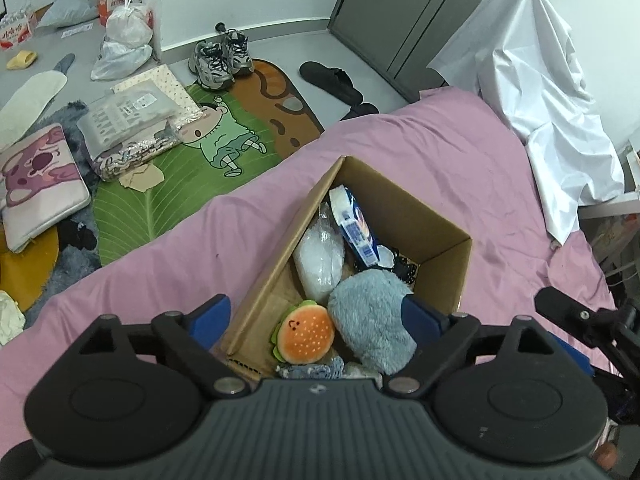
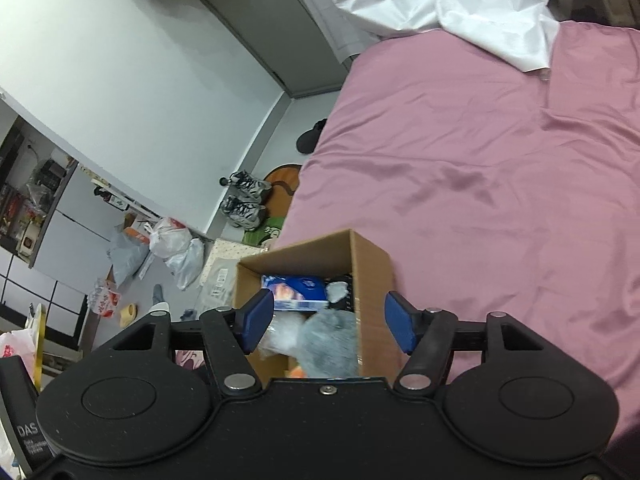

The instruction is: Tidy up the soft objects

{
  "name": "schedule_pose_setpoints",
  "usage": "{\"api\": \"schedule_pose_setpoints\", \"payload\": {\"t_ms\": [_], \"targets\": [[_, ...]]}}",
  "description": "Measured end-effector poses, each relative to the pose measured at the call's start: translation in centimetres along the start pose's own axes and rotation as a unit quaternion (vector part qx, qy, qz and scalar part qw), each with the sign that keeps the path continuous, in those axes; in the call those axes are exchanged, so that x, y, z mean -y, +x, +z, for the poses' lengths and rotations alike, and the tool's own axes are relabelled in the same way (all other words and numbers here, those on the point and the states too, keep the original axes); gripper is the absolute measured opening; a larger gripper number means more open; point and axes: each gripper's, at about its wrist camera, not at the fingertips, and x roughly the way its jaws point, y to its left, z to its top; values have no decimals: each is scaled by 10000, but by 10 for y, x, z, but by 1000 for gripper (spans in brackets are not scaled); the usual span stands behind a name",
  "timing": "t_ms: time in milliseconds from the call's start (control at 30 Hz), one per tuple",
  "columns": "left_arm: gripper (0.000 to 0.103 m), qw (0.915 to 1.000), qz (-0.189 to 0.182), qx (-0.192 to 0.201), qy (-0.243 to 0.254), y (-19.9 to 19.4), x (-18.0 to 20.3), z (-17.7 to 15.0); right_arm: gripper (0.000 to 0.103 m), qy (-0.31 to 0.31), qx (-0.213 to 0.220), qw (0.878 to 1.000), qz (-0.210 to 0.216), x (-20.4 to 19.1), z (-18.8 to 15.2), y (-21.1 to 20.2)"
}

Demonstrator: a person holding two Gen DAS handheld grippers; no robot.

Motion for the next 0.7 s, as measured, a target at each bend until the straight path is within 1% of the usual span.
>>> {"api": "schedule_pose_setpoints", "payload": {"t_ms": [133,200,333,433,467,533,600,667,700], "targets": [[94,9999,18,-40,155,-7,6,-3,70,-128,131,9998,-30,4,-3,-15],[94,9996,44,-54,284,-12,10,-5,78,-206,196,9996,-53,7,-3,-21],[95,9985,43,2,543,-25,20,-12,80,-289,252,9992,-76,11,-4,-34],[99,9980,10,51,627,-35,26,-18,87,-346,289,9989,-107,13,-7,-44],[100,9979,50,75,649,-37,28,-20,89,-389,309,9987,-131,12,-8,-48],[100,9971,122,124,740,-43,32,-26,92,-463,344,9982,-147,12,-11,-56],[101,9967,106,116,799,-48,35,-30,99,-516,383,9978,-155,13,-15,-64],[101,9963,76,91,853,-54,37,-34,103,-545,437,9974,-195,15,-18,-73],[103,9958,50,115,907,-58,38,-36,103,-545,460,9972,-205,17,-19,-77]]}}
